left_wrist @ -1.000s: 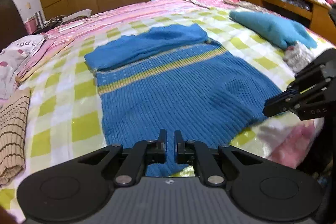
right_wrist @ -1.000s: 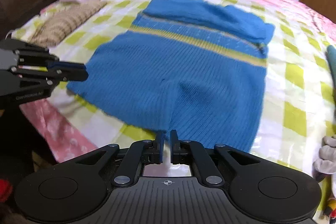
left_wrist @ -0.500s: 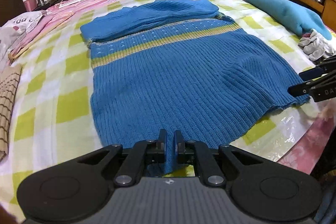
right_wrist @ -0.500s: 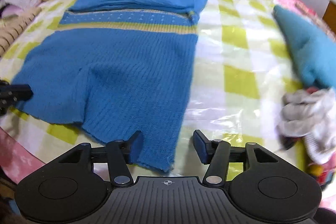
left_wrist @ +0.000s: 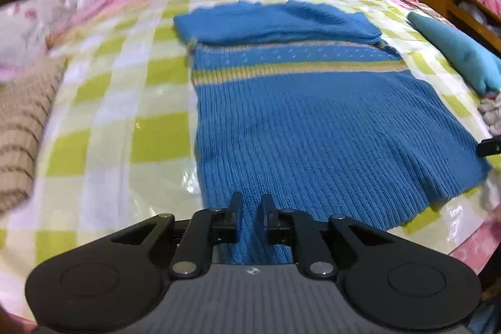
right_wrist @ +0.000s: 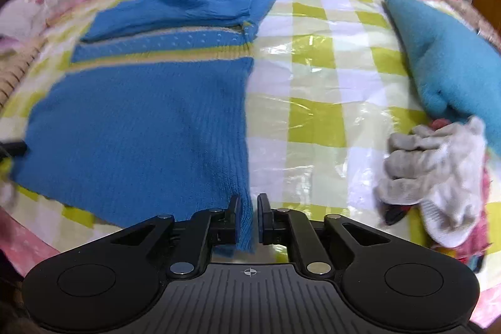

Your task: Fold small clothes

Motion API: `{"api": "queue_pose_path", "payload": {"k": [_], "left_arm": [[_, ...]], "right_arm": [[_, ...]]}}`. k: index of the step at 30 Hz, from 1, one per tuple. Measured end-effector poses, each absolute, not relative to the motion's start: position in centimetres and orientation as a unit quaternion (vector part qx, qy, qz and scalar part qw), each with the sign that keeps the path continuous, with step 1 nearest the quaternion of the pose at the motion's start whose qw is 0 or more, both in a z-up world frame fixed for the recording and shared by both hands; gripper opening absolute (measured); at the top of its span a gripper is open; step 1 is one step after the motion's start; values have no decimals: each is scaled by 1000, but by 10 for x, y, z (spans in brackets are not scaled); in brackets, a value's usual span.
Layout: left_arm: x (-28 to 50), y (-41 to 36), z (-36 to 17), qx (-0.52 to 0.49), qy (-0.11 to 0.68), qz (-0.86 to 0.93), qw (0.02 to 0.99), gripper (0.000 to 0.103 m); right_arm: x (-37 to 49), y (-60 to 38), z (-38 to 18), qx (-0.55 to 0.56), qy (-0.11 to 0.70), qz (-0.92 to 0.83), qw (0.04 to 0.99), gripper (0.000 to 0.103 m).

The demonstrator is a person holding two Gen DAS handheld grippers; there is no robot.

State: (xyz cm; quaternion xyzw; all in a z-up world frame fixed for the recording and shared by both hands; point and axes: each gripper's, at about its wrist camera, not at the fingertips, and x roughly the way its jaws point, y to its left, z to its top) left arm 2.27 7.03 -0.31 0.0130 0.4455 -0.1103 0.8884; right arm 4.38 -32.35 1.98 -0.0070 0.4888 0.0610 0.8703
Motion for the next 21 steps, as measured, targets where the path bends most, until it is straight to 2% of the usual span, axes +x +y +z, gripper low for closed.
{"api": "queue_pose_path", "payload": {"k": [2, 4, 5, 10, 21], "left_arm": [[25, 72, -5, 2, 447, -110, 888, 23], [25, 73, -3, 3, 443, -104, 890, 26], [25, 74, -2, 1, 439, -99, 893, 26], [29, 83, -1, -6, 436, -80, 896, 31], [33, 100, -7, -59, 452, -107, 884, 29]], "right_arm": [[45, -327, 25, 17, 480, 74, 874, 23], [49, -330, 29, 32, 470, 82, 878, 48], [51, -330, 29, 37, 468, 84, 879, 52], [63, -331, 12, 69, 480, 99, 869, 53], [64, -342, 4, 136, 488, 165, 846, 55]]}}
